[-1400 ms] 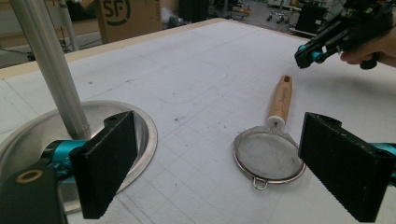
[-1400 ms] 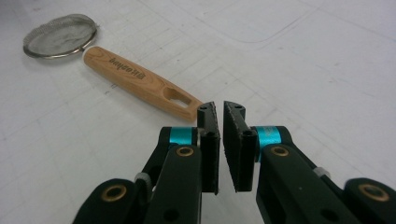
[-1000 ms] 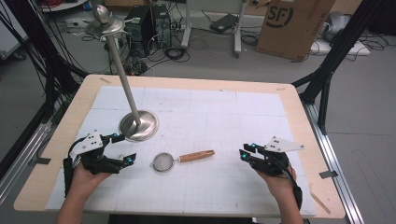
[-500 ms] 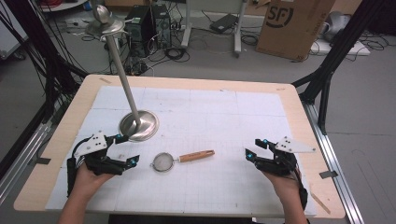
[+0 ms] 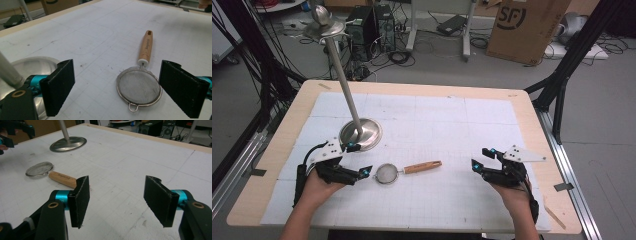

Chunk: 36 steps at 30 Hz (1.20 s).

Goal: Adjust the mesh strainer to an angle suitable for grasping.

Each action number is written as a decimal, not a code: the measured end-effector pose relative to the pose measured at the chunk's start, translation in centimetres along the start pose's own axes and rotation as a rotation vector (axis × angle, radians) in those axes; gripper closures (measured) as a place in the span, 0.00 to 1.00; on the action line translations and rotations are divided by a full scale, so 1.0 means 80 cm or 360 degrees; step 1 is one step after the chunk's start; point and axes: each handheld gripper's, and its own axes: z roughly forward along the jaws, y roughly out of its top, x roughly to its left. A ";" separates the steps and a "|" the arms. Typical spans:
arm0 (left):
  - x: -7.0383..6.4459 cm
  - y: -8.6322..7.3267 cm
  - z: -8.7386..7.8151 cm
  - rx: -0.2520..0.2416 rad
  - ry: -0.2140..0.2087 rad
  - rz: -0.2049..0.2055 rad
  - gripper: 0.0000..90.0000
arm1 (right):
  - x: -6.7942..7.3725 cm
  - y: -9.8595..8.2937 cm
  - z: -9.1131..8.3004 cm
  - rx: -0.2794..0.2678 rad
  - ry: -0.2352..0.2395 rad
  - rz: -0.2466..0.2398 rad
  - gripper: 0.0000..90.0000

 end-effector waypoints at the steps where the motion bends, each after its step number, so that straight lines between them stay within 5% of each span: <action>1: 0.000 0.003 0.005 -0.0006 -0.0008 0.0010 0.16 | 0.000 0.000 0.001 0.0005 0.0004 -0.0003 0.41; 7: 0.001 0.021 0.039 0.0122 -0.0076 0.0019 0.16 | 0.001 -0.001 0.001 0.0007 0.0003 0.0005 0.41; 23: -0.037 0.058 0.121 0.0435 -0.0309 0.0218 0.19 | 0.001 -0.003 0.005 0.0030 0.0019 0.0004 0.41; 36: -0.055 0.068 0.164 0.0658 -0.0325 0.0334 0.26 | 0.000 -0.003 0.008 0.0032 0.0028 0.0011 0.41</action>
